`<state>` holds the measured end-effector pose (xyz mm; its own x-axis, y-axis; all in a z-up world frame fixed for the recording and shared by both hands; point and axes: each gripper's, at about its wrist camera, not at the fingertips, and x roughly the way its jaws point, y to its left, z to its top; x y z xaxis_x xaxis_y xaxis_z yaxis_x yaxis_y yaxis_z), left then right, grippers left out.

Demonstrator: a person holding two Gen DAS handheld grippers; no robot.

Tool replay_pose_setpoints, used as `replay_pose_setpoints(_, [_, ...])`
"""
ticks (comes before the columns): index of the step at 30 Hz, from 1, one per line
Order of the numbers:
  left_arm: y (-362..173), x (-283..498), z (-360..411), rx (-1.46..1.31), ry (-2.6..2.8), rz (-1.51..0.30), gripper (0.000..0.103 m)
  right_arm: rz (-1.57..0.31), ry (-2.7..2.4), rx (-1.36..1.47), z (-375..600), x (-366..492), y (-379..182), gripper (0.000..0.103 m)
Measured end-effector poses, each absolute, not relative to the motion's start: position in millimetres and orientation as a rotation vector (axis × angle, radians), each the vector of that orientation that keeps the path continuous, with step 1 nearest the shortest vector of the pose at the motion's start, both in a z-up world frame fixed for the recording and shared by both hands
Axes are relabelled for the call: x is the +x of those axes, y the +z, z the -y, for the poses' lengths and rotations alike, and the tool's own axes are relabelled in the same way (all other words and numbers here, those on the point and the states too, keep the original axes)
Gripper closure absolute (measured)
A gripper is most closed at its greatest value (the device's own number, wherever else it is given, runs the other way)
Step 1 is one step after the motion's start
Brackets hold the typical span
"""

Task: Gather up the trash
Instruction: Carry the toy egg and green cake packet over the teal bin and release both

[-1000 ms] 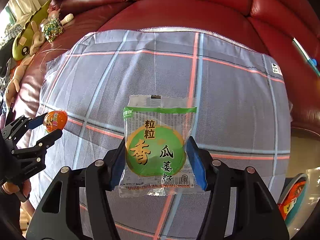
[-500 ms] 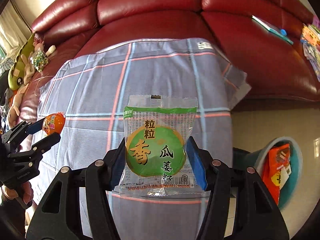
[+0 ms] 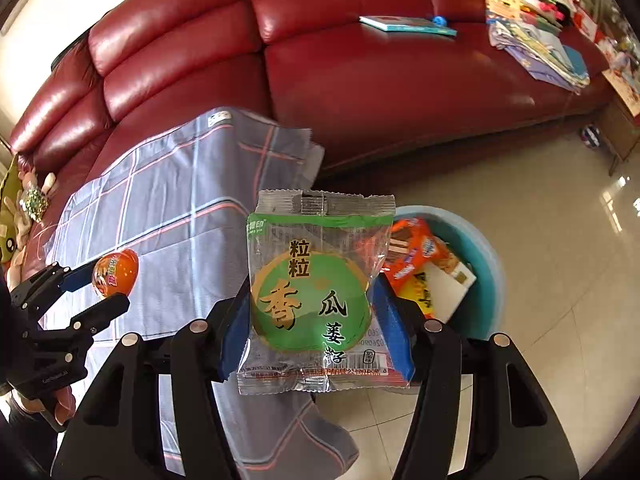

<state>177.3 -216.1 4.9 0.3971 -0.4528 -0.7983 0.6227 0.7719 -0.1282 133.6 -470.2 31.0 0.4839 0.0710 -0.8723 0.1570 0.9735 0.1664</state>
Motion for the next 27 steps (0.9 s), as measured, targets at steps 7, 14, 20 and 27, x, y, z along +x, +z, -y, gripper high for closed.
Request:
replay_pose_setpoints(7, [-20, 173, 301, 0.264, -0.796, -0.998, 0.046, -1.075, -0.121, 0.325, 533, 106, 18, 0.048])
replay_pose_setpoints(14, [-53, 164, 365, 0.321, -0.857, -1.056, 0.045, -1.098, -0.154, 0.382, 570, 92, -7, 0.048])
replay_pose_setpoints(20, [-82, 163, 399, 0.341, -0.883, -1.106, 0.045, -1.121, -0.162, 0.404, 586, 91, -27, 0.048])
replay_pose_setpoints(27, [-104, 171, 416, 0.329, -0.882, -1.146, 0.044, -1.137, -0.171, 0.408, 594, 98, -39, 0.047])
